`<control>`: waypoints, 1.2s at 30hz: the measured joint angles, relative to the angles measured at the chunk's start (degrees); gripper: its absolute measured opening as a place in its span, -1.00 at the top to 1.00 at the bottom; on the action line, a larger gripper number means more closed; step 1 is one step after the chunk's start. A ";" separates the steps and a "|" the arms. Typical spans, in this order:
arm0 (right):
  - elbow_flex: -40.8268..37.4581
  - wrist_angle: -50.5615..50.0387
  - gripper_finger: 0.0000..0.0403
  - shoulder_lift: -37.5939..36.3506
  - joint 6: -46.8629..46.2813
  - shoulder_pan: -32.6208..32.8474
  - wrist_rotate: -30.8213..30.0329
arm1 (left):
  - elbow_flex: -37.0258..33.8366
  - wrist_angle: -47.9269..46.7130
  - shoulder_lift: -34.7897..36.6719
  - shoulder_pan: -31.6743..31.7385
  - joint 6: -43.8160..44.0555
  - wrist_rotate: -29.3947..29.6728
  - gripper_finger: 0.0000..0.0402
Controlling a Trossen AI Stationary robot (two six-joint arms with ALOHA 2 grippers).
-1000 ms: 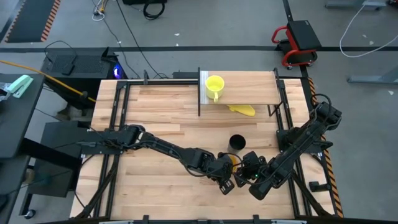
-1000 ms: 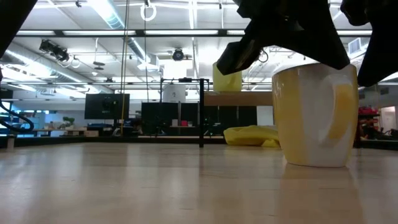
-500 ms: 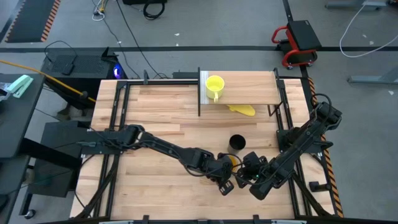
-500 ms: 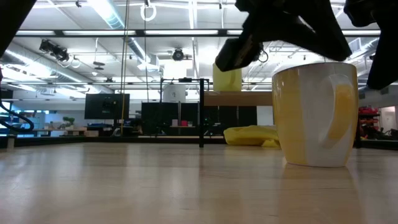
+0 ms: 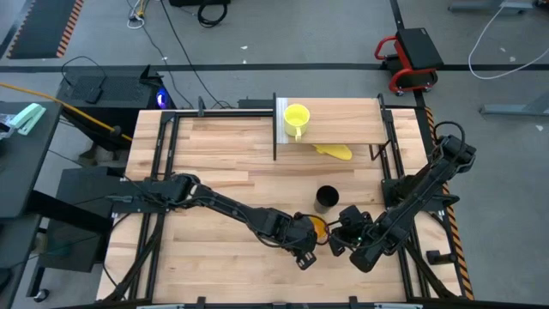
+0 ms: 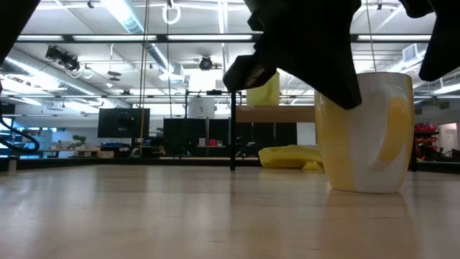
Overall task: Stack small to large cups/mugs on shelf
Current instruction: Put the orange mug on the shelf
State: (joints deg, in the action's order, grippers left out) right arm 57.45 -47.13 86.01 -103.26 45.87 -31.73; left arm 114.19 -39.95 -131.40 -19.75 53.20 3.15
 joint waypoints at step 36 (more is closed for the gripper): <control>0.00 0.02 0.94 -15.53 7.86 0.02 2.49 | 0.04 2.32 0.98 -0.58 -1.37 -4.56 0.87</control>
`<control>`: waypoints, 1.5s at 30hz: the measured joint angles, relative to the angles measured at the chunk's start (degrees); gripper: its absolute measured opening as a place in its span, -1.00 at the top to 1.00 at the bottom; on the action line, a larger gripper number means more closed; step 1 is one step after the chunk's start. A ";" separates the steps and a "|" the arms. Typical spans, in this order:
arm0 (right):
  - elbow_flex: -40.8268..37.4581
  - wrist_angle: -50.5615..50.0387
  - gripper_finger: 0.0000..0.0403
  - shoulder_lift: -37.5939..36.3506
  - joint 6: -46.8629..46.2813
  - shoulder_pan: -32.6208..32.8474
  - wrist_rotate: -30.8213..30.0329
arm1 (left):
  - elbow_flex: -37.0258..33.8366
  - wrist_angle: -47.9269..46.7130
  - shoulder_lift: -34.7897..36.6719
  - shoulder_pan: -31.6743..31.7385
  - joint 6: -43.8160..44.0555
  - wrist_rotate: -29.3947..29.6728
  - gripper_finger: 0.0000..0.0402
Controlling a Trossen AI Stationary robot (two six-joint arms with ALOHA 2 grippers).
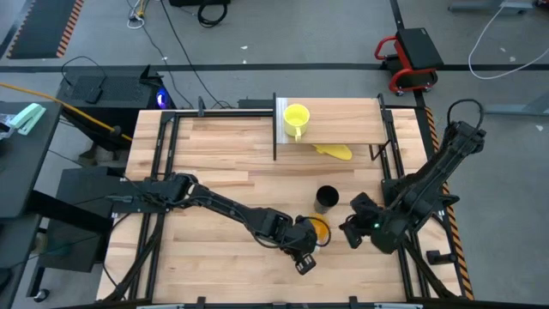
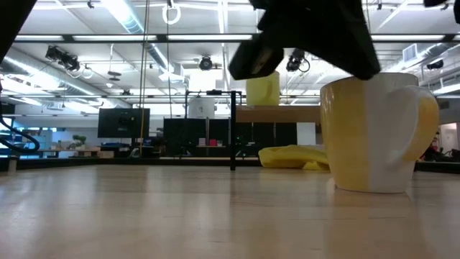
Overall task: Stack small to large cups/mugs on shelf
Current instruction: Put the orange mug on the shelf
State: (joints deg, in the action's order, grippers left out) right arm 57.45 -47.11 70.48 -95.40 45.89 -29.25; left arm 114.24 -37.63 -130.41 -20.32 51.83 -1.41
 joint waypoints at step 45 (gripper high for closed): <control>0.07 0.19 0.95 -8.83 20.64 -4.13 0.60 | -0.02 -29.32 5.43 1.54 0.37 10.05 0.89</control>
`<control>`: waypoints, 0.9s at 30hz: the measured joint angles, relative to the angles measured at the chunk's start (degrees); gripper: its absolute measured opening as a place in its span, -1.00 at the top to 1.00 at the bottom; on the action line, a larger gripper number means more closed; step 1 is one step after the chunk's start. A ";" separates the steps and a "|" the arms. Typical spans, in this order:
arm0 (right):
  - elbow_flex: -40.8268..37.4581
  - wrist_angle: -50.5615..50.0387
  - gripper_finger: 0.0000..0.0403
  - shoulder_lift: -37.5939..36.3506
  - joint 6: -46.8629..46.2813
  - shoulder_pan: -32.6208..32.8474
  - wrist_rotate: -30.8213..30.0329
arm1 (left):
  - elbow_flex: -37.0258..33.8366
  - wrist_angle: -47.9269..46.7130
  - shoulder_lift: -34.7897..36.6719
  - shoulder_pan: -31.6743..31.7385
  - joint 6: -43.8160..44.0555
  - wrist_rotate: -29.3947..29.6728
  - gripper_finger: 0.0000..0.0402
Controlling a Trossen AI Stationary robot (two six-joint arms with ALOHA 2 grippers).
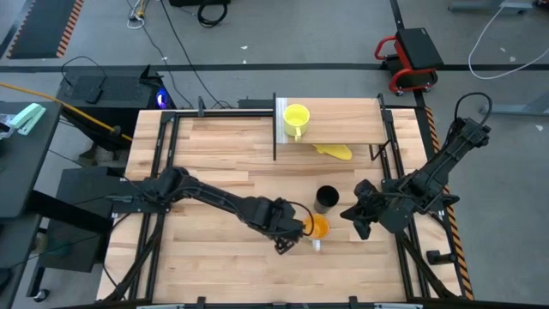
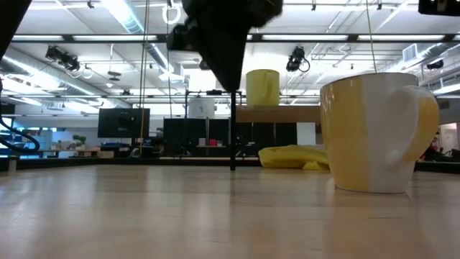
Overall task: Stack small to large cups/mugs on shelf
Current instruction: Put the orange mug on the shelf
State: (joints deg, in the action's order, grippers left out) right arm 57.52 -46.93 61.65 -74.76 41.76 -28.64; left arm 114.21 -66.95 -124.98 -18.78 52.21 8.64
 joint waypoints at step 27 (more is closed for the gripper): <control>0.02 -0.19 0.93 -1.64 -0.63 -0.02 0.20 | 0.04 -6.76 5.09 8.94 -6.45 8.92 0.92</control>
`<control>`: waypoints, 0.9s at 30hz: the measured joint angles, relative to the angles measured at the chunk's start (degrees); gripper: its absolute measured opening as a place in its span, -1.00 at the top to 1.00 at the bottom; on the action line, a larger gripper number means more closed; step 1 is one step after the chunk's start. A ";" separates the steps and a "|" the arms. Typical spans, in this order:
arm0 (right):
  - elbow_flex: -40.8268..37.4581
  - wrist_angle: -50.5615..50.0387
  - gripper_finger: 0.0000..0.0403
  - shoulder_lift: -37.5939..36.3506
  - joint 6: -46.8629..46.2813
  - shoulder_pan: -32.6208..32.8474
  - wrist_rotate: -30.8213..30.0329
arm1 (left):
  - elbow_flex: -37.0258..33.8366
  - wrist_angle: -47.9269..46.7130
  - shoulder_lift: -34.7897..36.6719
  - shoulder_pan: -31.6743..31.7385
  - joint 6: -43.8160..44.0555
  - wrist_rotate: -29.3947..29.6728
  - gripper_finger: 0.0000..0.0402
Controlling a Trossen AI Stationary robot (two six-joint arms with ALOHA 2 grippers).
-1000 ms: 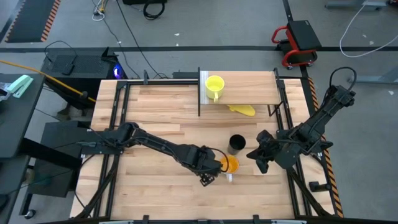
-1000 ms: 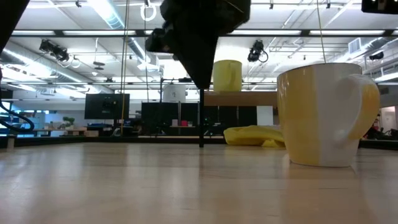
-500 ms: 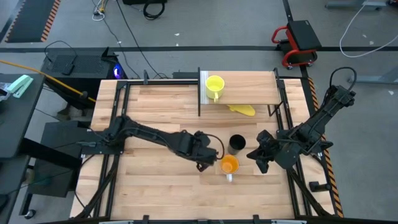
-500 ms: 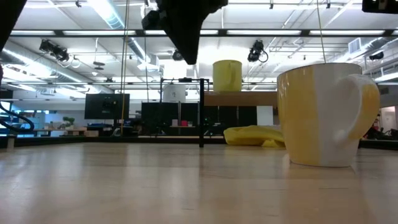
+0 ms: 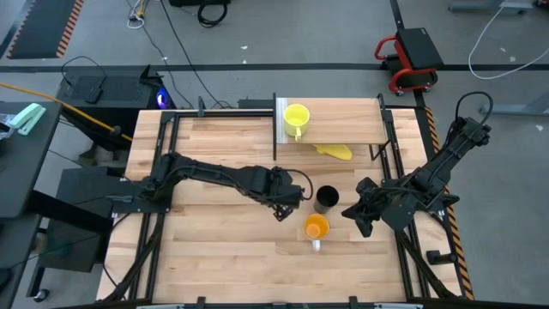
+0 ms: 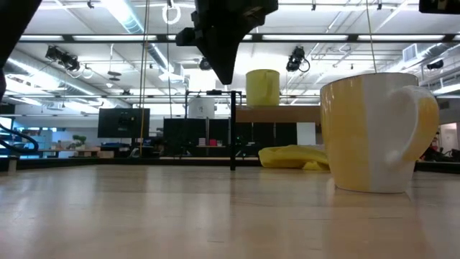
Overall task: Stack small to large cups/mugs on shelf
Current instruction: Put the orange mug on the shelf
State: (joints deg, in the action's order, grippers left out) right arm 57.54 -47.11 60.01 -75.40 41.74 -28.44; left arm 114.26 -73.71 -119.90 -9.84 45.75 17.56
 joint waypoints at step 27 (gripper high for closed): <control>0.00 0.02 0.92 0.02 0.90 0.04 0.00 | -15.60 6.34 10.59 -1.76 6.55 -6.23 0.89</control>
State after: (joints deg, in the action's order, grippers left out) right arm 57.54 -47.09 60.03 -74.49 41.77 -28.45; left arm 98.65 -67.37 -109.31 -11.60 52.30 11.33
